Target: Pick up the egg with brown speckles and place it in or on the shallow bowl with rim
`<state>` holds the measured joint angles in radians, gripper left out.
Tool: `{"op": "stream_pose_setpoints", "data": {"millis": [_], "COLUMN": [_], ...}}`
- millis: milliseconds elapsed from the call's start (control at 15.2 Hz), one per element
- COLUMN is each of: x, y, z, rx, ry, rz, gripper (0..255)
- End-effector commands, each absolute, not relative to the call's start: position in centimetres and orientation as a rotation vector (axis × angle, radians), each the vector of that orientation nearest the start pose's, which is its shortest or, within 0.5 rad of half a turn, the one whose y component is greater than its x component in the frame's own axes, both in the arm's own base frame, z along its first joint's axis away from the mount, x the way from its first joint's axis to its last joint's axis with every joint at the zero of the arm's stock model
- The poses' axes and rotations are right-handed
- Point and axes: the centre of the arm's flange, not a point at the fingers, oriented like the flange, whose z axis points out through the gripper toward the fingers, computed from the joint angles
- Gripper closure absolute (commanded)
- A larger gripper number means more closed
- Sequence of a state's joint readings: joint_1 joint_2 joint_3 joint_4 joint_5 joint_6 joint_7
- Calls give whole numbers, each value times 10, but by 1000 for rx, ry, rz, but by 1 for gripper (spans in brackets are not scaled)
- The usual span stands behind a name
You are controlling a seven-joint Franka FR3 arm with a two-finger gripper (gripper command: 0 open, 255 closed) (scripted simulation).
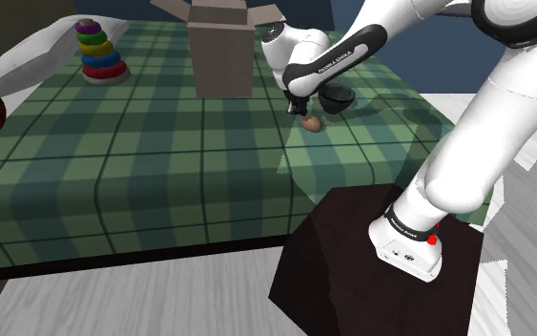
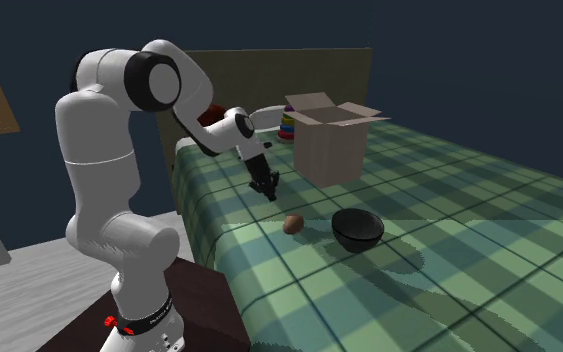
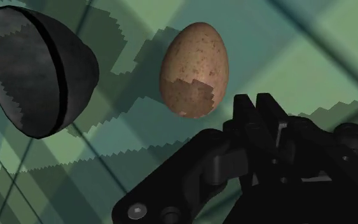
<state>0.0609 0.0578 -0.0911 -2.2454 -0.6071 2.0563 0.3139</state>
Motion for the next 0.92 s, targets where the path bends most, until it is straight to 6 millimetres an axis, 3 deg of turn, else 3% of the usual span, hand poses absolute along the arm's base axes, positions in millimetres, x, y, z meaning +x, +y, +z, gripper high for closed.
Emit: {"op": "stream_pose_setpoints", "data": {"millis": [0,132,198,726,858], "x": [505,506,506,475,472], "y": [-46,-46,-46,-155,-165], "z": [342,340,340,295,285], "rx": [2602,2602,2602,2790,2805], "ry": [17,17,17,23,24], "rz": [-221,-221,-221,-208,-207], "gripper": [255,255,0,0,0]}}
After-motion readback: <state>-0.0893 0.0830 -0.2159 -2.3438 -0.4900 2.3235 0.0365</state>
